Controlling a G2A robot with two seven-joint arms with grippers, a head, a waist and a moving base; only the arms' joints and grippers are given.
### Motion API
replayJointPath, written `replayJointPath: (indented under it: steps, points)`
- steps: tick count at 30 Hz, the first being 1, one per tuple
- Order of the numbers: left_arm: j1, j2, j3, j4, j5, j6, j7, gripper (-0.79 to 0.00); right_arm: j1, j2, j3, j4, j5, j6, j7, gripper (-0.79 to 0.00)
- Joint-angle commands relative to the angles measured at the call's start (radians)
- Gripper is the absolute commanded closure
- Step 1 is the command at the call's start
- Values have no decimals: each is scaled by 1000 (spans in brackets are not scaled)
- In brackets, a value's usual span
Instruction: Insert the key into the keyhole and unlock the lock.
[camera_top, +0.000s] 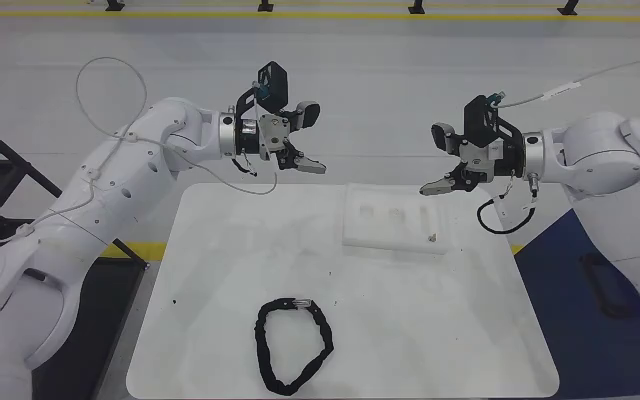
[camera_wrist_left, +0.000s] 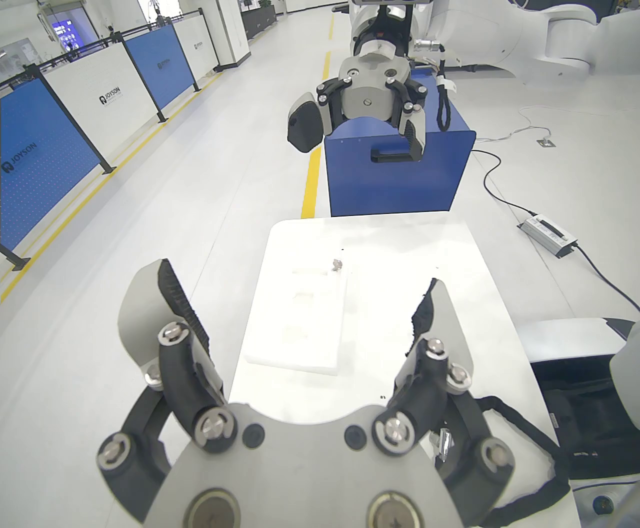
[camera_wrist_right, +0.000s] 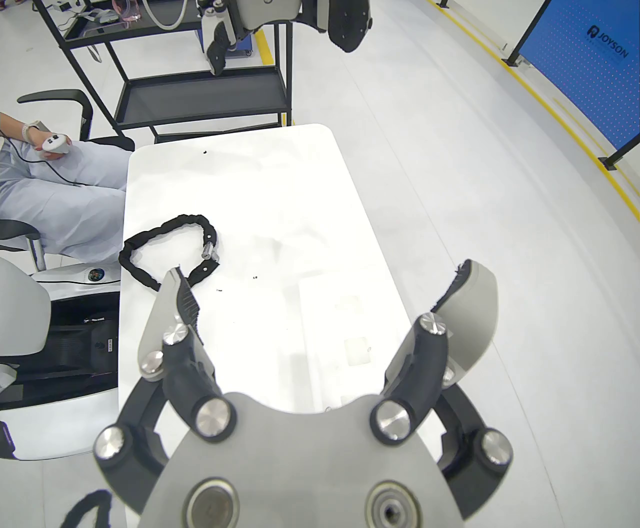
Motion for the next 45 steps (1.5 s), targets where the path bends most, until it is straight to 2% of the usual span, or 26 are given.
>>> replayJointPath:
  steps: [1,10,14,26,33,45]
  points:
    - [0,0,0,0,0,0,0,-785,0,0,0,0,0,0,0,-785]
    - [0,0,0,0,0,0,0,-784,0,0,0,0,0,0,0,-785]
    - [0,0,0,0,0,0,0,-785,-29,-2,-6,8,-35,44,-32,-785]
    - [0,0,0,0,0,0,0,-785,-17,-57,-133,212,-16,117,34,-785]
    - [0,0,0,0,0,0,0,-785,16,-107,-210,375,19,373,160,-785]
    - [0,0,0,0,0,0,0,-785,29,-219,-313,572,65,627,232,-785]
